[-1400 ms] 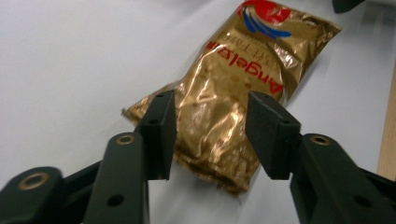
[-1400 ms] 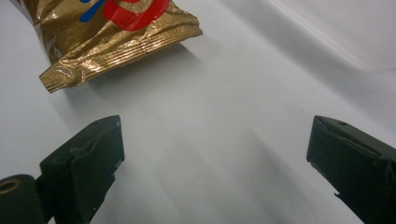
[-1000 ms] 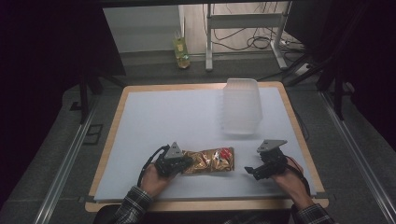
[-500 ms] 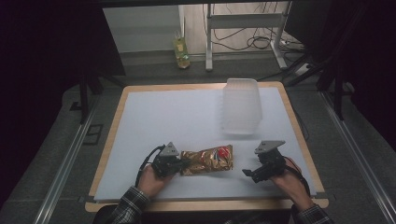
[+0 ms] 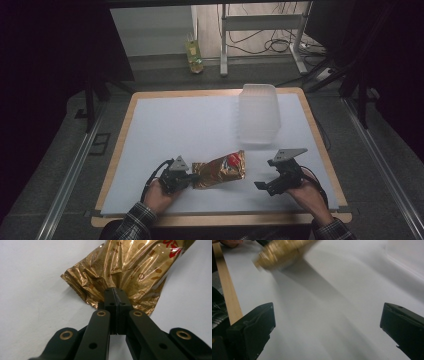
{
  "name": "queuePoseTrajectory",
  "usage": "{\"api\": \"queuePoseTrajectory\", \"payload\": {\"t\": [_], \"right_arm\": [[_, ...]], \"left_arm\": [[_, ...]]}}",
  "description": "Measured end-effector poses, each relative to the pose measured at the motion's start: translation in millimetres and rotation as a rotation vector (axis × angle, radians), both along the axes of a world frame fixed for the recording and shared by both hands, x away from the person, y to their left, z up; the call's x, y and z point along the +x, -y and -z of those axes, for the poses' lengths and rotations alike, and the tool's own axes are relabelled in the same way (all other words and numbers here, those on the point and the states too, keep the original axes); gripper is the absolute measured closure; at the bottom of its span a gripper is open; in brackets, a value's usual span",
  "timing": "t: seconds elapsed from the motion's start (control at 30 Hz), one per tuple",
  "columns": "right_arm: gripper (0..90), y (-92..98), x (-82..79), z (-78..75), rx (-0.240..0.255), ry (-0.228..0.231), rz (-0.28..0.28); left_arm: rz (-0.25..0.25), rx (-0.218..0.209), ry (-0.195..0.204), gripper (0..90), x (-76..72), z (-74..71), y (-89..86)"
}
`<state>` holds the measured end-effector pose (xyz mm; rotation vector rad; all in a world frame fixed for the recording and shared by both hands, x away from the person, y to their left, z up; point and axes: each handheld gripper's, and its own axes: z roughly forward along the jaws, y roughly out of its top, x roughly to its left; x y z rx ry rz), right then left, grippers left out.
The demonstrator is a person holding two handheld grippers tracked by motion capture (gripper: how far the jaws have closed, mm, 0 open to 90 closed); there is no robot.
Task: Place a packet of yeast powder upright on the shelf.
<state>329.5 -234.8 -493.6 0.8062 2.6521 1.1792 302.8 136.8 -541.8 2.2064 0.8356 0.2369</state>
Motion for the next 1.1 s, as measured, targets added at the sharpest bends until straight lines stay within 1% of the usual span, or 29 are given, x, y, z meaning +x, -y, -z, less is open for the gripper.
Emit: {"api": "queuePoseTrajectory", "payload": {"t": [0.07,0.1,0.13,0.2,0.3,0.33,0.37,0.4,0.43,0.53,0.6,0.63,0.67,0.73,0.77,0.83,0.9,0.97,1.03,1.1], "right_arm": [[0.2,-2.8,0.6,-0.6,0.007,-0.013,0.007],[0.3,-5.4,1.1,-0.9,0.019,-0.035,0.009],[0.3,-5.4,1.1,-0.9,0.019,-0.035,0.009],[0.3,-9.3,2.1,-1.0,0.034,-0.063,0.005],[0.3,-17.4,2.9,-3.3,0.034,-0.088,-0.008],[1.2,-23.0,3.5,-5.1,0.034,-0.088,-0.012],[1.2,-23.0,3.5,-5.1,0.034,-0.088,-0.012],[1.8,-25.1,3.6,-5.6,0.027,-0.077,-0.009],[2.0,-31.5,4.0,-6.6,0.003,-0.072,-0.014],[2.3,-35.6,4.3,-7.3,-0.007,-0.067,-0.014],[2.2,-39.5,5.5,-7.8,-0.015,-0.091,-0.019],[2.2,-42.9,8.5,-8.1,-0.006,-0.116,-0.013],[2.2,-42.9,8.5,-8.1,-0.006,-0.116,-0.013],[2.2,-46.2,11.7,-8.7,0.018,-0.15,-0.012],[2.2,-48.8,13.2,-9.2,0.026,-0.148,-0.015],[2.2,-54.1,15.1,-9.6,0.021,-0.155,-0.019],[2.2,-59.3,16.8,-9.3,0.018,-0.172,-0.021],[2.1,-65.6,19.5,-8.5,0.023,-0.204,-0.018],[2.9,-72.5,22.9,-6.4,0.015,-0.231,-0.013],[4.0,-74.4,24.5,-5.5,0.008,-0.237,-0.009]], "left_arm": [[-0.003,-0.012,-0.002,89.8,0.0,0.9,-1.2],[-0.002,-0.015,-0.005,89.8,0.3,1.1,-1.6],[-0.001,-0.014,-0.001,89.8,0.1,1.2,-1.6],[-0.002,-0.015,0.001,89.8,-0.2,1.2,-1.3],[-0.005,-0.027,-0.001,89.7,-0.4,2.1,-2.1],[-0.007,-0.031,-0.004,89.7,-0.2,2.3,-2.4],[-0.007,-0.032,-0.003,89.7,-0.2,2.5,-2.5],[-0.008,-0.034,0.0,89.7,-0.6,2.6,-2.3],[-0.004,-0.025,0.004,89.7,-0.9,2.4,-2.5],[-0.006,-0.031,0.001,89.7,-0.7,2.8,-2.9],[-0.006,-0.029,0.003,89.7,-1.0,2.7,-2.7],[-0.007,-0.029,0.003,89.7,-1.1,2.7,-2.6],[-0.007,-0.029,0.004,89.7,-1.1,2.7,-2.6],[-0.007,-0.031,0.001,89.7,-0.9,2.8,-2.9],[-0.005,-0.029,0.003,89.8,-0.6,2.7,-3.1],[-0.003,-0.033,0.001,89.8,-0.2,2.9,-3.5],[-0.002,-0.035,-0.001,89.7,0.0,2.9,-3.7],[-0.003,-0.035,-0.002,89.7,-0.2,2.9,-3.5],[0.0,-0.032,0.002,89.7,-0.1,2.9,-3.5],[0.0,-0.03,0.003,89.7,-0.2,2.7,-3.3]]}}
